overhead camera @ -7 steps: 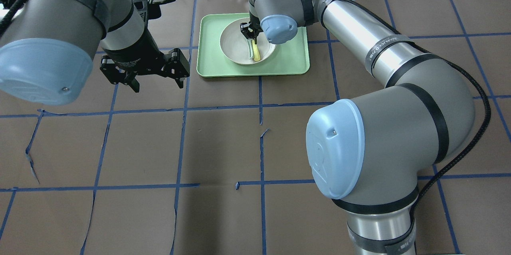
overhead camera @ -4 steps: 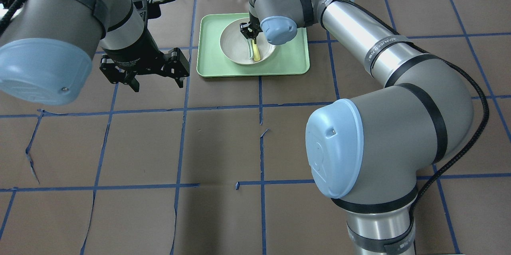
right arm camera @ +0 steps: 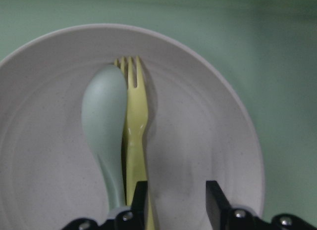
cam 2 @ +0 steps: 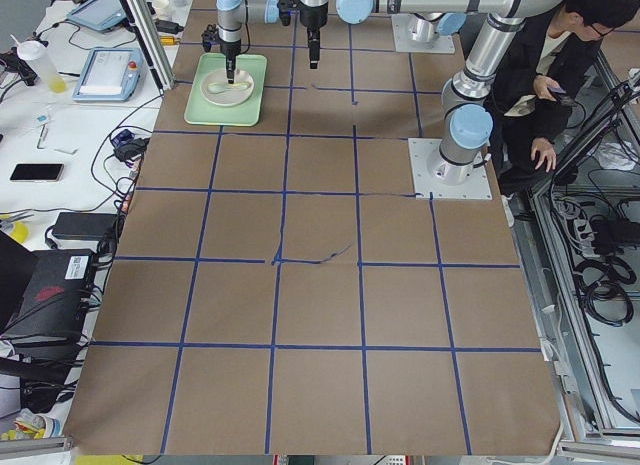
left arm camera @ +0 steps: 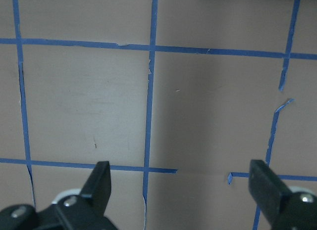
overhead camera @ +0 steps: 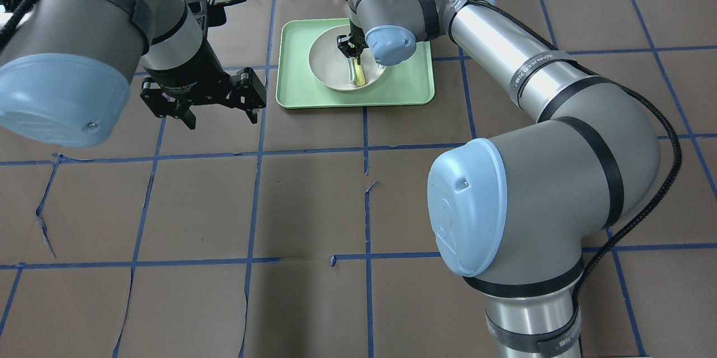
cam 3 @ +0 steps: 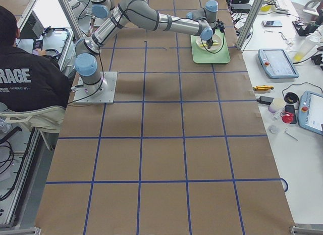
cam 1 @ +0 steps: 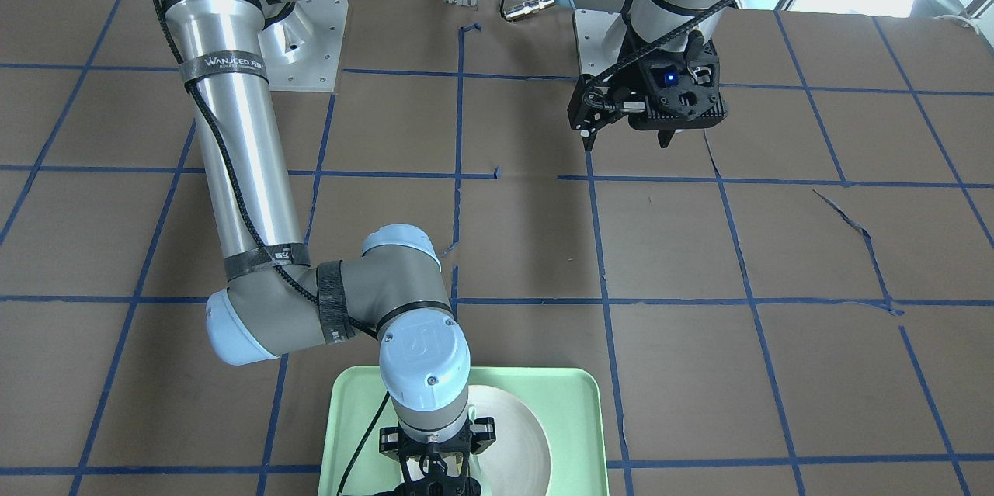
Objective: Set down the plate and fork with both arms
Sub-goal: 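Lower the right gripper and close it on the yellow fork handle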
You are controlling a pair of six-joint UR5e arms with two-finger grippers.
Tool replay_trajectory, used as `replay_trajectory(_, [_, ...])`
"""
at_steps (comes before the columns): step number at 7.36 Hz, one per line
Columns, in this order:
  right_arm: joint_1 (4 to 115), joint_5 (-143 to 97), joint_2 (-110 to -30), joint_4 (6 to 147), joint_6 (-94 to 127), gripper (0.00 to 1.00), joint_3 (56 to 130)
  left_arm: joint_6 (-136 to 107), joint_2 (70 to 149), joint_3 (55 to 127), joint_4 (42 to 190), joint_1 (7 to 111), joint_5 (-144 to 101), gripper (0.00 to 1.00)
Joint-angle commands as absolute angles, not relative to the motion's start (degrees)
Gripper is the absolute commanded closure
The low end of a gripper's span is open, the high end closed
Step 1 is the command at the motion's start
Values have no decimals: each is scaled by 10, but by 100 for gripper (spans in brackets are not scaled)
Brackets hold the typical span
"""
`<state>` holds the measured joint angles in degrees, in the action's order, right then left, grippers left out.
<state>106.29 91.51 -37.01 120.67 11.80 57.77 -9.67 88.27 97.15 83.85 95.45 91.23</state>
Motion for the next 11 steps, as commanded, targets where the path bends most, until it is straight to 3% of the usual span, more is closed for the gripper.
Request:
replay_trajectory(1, [1065, 916, -369, 1207, 119, 50, 579, -97, 882, 971, 838, 954, 912, 0])
replay_trajectory(7, [1065, 917, -367, 1207, 129, 61, 581, -97, 883, 971, 838, 954, 912, 0])
replay_trajectory(9, [1066, 920, -367, 1207, 129, 69, 582, -97, 883, 970, 838, 954, 912, 0])
replay_trajectory(11, [1065, 920, -368, 1207, 128, 68, 588, -97, 884, 970, 838, 954, 912, 0])
